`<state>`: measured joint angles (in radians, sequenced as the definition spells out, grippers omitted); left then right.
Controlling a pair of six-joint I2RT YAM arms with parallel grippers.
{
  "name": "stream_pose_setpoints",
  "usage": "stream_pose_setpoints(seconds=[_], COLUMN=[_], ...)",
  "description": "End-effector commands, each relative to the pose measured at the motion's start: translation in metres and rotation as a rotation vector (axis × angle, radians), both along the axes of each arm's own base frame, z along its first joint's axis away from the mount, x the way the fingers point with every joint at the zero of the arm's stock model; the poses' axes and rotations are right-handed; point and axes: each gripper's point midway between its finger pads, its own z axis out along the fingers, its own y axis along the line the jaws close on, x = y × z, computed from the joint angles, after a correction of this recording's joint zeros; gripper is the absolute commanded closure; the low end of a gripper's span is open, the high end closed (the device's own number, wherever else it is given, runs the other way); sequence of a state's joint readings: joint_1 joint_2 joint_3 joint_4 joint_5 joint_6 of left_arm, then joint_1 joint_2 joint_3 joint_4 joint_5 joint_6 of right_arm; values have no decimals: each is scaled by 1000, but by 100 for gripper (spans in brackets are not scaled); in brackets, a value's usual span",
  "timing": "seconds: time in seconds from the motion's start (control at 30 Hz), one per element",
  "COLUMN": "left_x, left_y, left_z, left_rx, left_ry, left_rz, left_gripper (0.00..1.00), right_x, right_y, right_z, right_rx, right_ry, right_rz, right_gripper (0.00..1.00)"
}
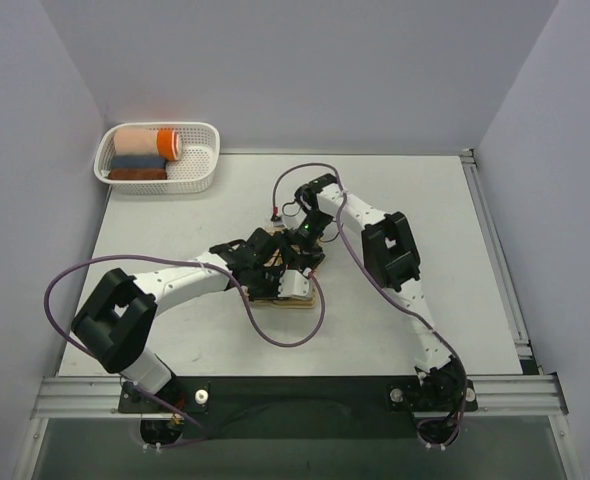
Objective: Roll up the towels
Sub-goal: Roll the towel
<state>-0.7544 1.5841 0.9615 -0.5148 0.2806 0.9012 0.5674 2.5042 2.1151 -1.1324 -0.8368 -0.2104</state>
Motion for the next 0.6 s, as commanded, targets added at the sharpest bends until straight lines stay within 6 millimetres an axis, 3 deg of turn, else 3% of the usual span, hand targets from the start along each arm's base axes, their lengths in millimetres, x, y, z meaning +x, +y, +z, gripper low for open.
stream_pose_setpoints(seconds=[0.0, 0.1, 0.27, 0.43, 0.57], left_x=[-80, -79, -81, -83, -87], left_y=[45, 44, 41, 31, 31], left_z=[-38, -38, -34, -23, -20], left_rx=[202, 208, 215, 222, 270], left_ry=[316, 310, 277, 271, 283], left_rz=[-21, -23, -41, -39, -24], left_gripper=[91, 92, 92, 92, 92], right_x=[48, 55, 77, 72, 64], right_y=[-16, -22, -34, -23, -13], right_z=[36, 42, 17, -20, -31], right_rx=[128, 88, -37, -99, -102], right_ry=[-183, -213, -268, -232, -218], right_rz=[-70, -110, -175, -144, -111], right_gripper=[34, 35, 37, 39, 40])
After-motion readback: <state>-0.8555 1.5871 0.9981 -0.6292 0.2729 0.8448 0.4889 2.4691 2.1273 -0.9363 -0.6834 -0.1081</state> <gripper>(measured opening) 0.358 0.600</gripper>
